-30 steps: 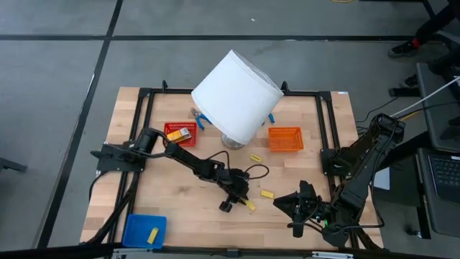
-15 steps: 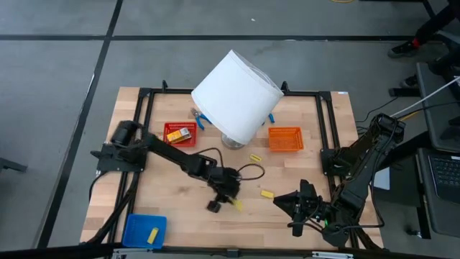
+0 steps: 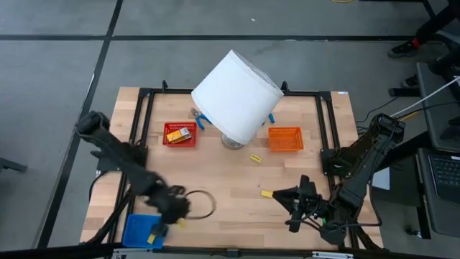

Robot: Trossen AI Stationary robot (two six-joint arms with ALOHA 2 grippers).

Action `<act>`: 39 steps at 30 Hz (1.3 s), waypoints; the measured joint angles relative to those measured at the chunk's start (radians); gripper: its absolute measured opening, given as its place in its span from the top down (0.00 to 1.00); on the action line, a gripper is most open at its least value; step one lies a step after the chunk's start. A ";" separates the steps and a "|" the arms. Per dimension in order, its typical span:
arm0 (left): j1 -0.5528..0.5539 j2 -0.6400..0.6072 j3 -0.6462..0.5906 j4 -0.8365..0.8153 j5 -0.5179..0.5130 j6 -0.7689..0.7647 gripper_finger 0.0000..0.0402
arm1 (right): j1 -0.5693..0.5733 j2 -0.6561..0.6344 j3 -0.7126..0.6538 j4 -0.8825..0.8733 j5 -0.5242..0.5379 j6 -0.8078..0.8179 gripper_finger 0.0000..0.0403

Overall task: Pick & Place School Supplies
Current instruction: Put the yellow eraser into the blue bin

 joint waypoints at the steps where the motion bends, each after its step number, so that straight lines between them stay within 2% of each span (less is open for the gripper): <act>1: -0.040 -0.017 0.000 -0.023 -0.018 -0.064 0.85 | -0.004 0.000 0.000 0.001 0.000 -0.004 0.86; 8: -0.305 -0.035 0.000 -0.109 -0.158 -0.481 0.85 | -0.026 0.000 0.000 0.001 -0.003 -0.017 0.86; 16: -0.438 0.103 0.000 -0.176 -0.203 -0.745 0.83 | -0.044 0.000 0.000 0.001 -0.013 -0.019 0.86; 20: -0.454 0.159 -0.001 -0.163 -0.256 -0.841 0.73 | -0.048 0.000 0.000 0.002 -0.013 -0.011 0.86; 24: -0.455 0.164 -0.001 -0.168 -0.400 -0.936 0.60 | -0.048 0.000 0.000 0.006 -0.013 -0.003 0.86; 28: -0.455 0.164 -0.001 -0.202 -0.482 -0.981 0.49 | -0.059 0.000 0.000 0.009 -0.038 -0.003 0.86; 33: -0.455 0.156 -0.001 -0.200 -0.674 -0.990 0.45 | -0.140 0.000 0.000 -0.032 -0.260 -0.032 0.86; 36: -0.438 0.138 -0.001 -0.192 -0.777 -0.966 0.45 | -0.217 0.000 0.000 -0.109 -0.459 -0.058 0.86; 39: -0.418 0.099 -0.001 -0.168 -0.882 -0.879 0.46 | -0.301 0.004 0.000 -0.208 -0.665 -0.125 0.81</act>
